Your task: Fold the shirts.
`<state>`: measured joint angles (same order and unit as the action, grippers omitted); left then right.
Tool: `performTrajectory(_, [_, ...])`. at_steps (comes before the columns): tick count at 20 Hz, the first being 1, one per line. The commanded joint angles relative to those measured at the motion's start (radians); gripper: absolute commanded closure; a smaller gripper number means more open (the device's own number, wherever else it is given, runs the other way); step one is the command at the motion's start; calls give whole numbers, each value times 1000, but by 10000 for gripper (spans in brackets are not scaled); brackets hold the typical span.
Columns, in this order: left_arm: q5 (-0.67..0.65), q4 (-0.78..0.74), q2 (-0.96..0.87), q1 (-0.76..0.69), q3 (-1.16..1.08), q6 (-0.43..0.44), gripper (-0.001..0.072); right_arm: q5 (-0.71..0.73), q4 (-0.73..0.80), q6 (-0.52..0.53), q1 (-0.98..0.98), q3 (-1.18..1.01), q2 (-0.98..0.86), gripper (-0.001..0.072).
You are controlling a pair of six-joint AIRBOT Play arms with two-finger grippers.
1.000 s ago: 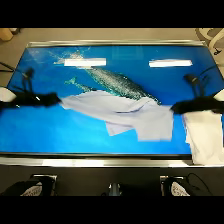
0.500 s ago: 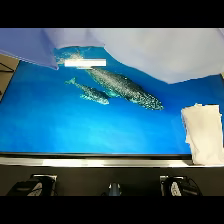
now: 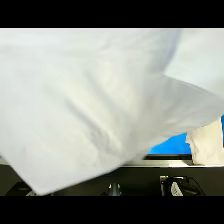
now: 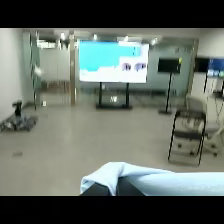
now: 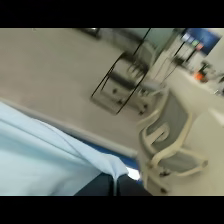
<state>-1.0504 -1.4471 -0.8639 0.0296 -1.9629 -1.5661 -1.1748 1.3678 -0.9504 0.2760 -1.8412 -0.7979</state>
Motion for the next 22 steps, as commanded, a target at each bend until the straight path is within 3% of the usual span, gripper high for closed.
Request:
performTrajectory(1, [-158, -31, -152, 1, 107, 67, 677, -266, -17, 45, 1, 3, -220, 683])
performTrajectory(3, [-154, -31, -266, 1, 226, 79, 677, -352, -71, 66, -5, 3, -405, 684])
performTrajectory(5, [-143, -31, -392, 0, 334, 79, 677, -351, -53, 65, -69, 3, -589, 684])
performTrajectory(8, [-61, -31, -594, 3, 399, 78, 677, -160, 0, 58, -190, 2, -825, 683])
performTrajectory(11, [20, -24, -767, 5, 372, 78, 677, 59, 4, -42, -243, 2, -976, 682])
performTrajectory(14, [80, -24, -885, 9, 299, 78, 677, 241, -4, -112, -246, 2, -1056, 682])
performTrajectory(19, [223, -20, -988, 9, 170, 54, 677, 500, 5, -112, -245, 0, -1077, 682])
performTrajectory(22, [275, -19, -1009, 8, 113, 9, 677, 519, 5, -134, -245, -6, -1077, 682])
